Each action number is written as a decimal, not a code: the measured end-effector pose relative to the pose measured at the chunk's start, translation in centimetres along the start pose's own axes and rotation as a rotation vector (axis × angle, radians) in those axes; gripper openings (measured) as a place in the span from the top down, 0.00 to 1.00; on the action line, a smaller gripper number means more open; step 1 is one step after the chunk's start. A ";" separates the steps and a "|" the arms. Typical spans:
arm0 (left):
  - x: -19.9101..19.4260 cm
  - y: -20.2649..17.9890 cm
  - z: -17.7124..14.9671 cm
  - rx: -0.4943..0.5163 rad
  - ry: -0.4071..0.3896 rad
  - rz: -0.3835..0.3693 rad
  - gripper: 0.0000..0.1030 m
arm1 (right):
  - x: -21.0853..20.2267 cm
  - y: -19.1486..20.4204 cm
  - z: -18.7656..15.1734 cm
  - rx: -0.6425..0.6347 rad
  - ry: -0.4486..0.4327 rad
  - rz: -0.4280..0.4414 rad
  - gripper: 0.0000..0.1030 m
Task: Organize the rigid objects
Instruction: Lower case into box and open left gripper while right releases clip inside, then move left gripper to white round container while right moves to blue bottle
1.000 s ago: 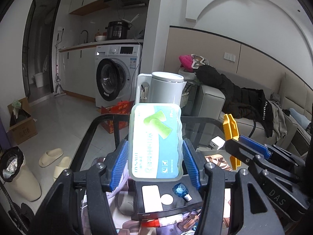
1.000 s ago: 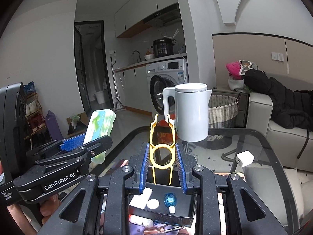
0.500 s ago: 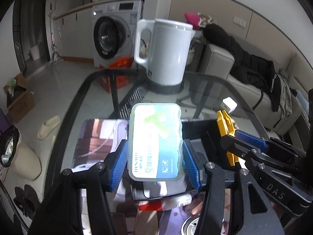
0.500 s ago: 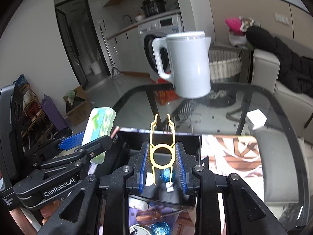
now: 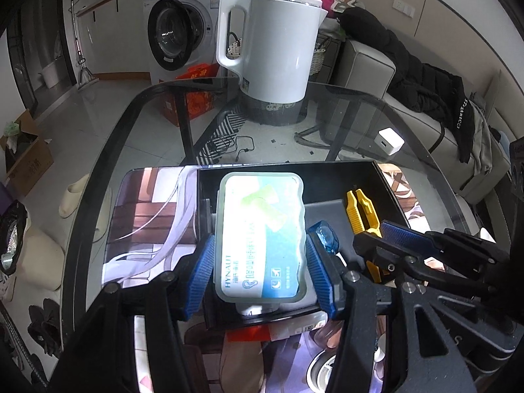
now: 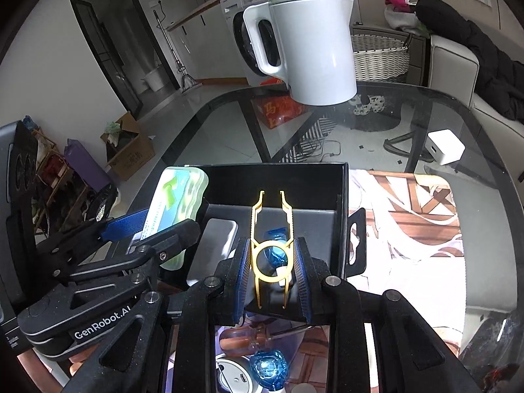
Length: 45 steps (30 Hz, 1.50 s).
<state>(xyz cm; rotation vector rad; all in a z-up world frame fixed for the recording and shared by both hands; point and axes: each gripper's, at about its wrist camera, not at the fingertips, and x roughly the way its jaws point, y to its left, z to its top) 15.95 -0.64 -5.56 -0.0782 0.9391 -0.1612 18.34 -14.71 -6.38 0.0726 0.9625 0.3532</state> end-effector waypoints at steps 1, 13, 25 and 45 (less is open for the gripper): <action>0.1 0.0 0.0 0.003 0.005 0.001 0.47 | 0.1 0.0 0.0 0.001 0.004 -0.004 0.75; 0.2 -0.2 -0.1 0.024 0.015 0.017 0.47 | 0.4 -0.1 -0.2 0.008 0.021 -0.011 0.75; 0.1 0.1 -0.3 0.014 0.007 0.011 0.46 | 0.2 -0.5 -0.4 0.016 0.022 0.006 0.71; -4.9 -2.6 -4.6 0.145 0.025 -0.072 0.36 | -5.3 -1.0 -3.7 -0.064 0.090 0.062 0.69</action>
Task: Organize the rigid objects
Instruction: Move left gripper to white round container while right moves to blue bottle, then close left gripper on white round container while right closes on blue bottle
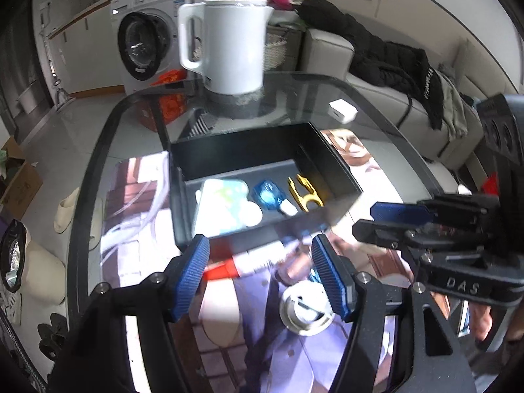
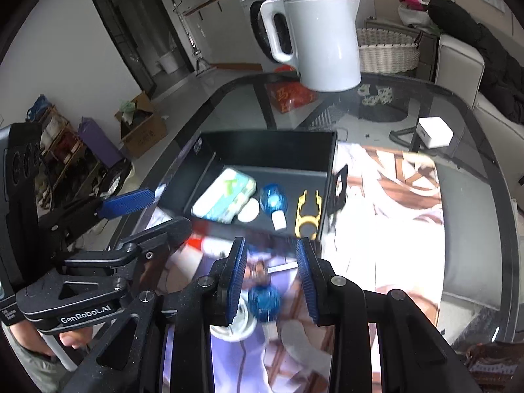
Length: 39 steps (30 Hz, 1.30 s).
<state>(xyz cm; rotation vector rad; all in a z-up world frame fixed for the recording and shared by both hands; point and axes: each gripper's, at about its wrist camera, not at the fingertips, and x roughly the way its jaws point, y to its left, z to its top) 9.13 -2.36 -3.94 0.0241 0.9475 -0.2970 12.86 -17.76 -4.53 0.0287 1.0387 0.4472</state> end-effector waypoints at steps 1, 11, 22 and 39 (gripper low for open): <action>0.3 -0.4 -0.4 0.014 0.021 -0.011 0.35 | 0.0 -0.2 -0.4 -0.003 0.013 -0.004 0.69; 3.9 -4.3 -3.4 0.123 0.151 0.003 0.33 | 1.8 -1.7 -2.9 -0.004 0.095 -0.026 0.69; 5.5 -5.3 -4.3 0.181 0.205 0.033 0.53 | 2.9 -1.6 -3.8 -0.018 0.132 -0.024 0.69; 3.9 1.0 -6.2 0.077 0.198 0.063 0.53 | 5.5 2.6 -4.0 -0.106 0.168 -0.016 0.54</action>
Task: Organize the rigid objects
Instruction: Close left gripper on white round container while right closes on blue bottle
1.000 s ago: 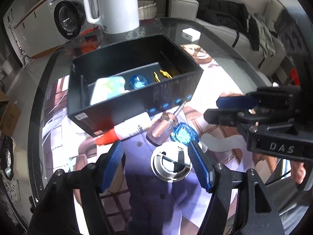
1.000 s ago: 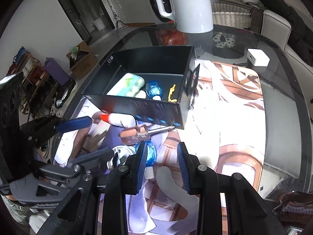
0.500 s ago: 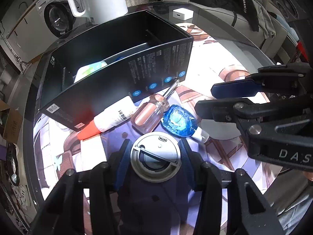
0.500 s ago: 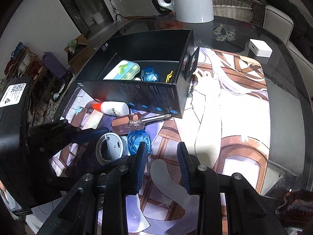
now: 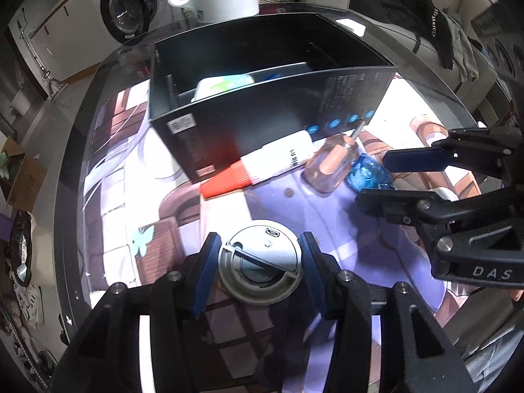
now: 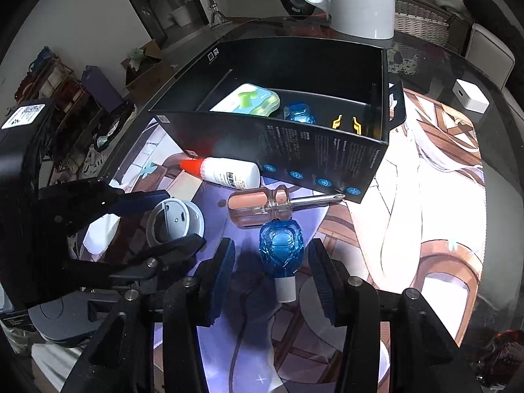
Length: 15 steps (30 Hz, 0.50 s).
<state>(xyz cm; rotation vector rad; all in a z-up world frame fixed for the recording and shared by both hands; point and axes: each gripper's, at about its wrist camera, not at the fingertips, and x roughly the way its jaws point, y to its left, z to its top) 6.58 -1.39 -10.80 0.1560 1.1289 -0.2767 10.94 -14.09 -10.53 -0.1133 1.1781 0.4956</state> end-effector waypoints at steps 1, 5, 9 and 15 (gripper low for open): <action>0.0 0.4 -0.1 -0.005 0.001 0.000 0.53 | 0.2 0.1 0.0 -0.004 0.000 -0.010 0.54; 0.1 0.8 -0.4 -0.017 0.006 -0.002 0.53 | 1.1 0.5 -0.2 -0.017 0.015 -0.048 0.58; 0.1 0.6 -0.1 -0.015 0.009 0.001 0.53 | 1.5 0.6 -0.2 -0.037 0.015 -0.079 0.71; 0.2 0.6 0.1 -0.020 0.010 -0.003 0.53 | 1.4 0.4 -0.3 -0.024 0.019 -0.061 0.71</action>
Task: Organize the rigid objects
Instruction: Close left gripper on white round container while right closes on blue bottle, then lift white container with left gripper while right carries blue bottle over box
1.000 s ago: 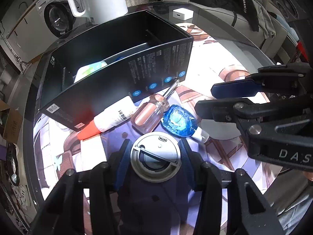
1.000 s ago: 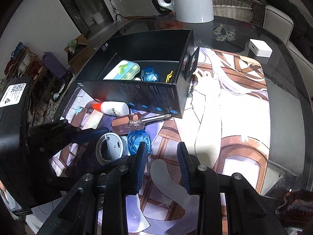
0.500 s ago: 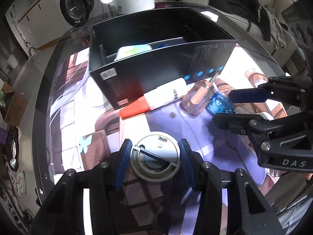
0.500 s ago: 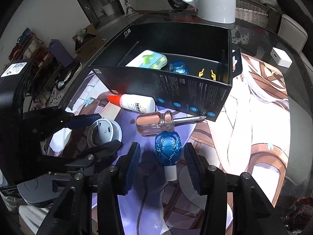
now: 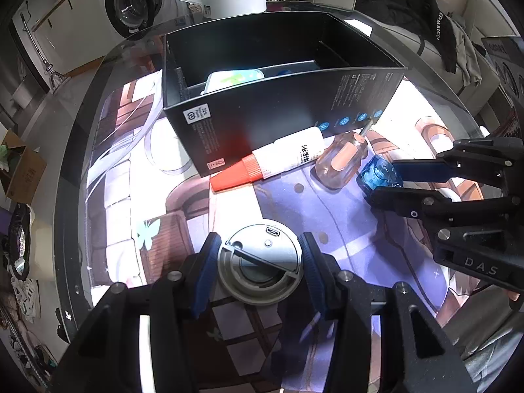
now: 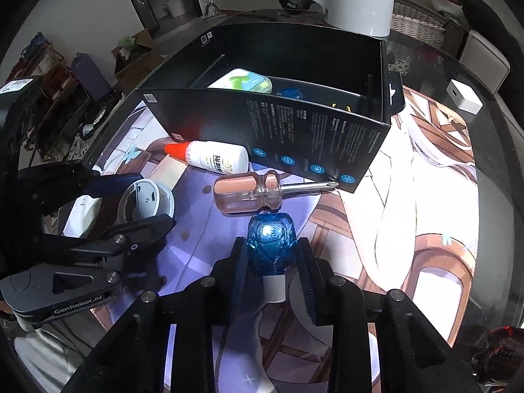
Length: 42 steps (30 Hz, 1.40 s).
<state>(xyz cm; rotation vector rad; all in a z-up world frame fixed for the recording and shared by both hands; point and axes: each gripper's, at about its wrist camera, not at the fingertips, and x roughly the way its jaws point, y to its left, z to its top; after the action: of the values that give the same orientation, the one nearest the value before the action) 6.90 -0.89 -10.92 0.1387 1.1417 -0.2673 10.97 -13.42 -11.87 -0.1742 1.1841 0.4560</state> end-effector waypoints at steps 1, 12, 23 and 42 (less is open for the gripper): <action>0.0 0.0 0.0 -0.001 0.000 0.000 0.53 | 0.0 0.2 -0.1 0.001 0.000 -0.001 0.71; -0.8 0.0 0.3 -0.013 -0.034 -0.012 0.53 | -1.1 -0.4 -0.6 0.004 -0.026 0.007 0.71; -4.7 0.1 1.3 0.017 -0.206 0.032 0.53 | -5.9 0.1 -0.5 -0.002 -0.223 0.023 0.71; -14.2 0.6 0.9 -0.028 -0.745 0.071 0.53 | -15.5 2.2 -2.1 -0.046 -0.750 -0.080 0.71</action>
<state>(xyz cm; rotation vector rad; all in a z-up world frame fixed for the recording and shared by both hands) 2.33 1.49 2.35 0.0452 0.3999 -0.2114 3.59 -16.10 1.87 -0.0750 0.4301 0.4235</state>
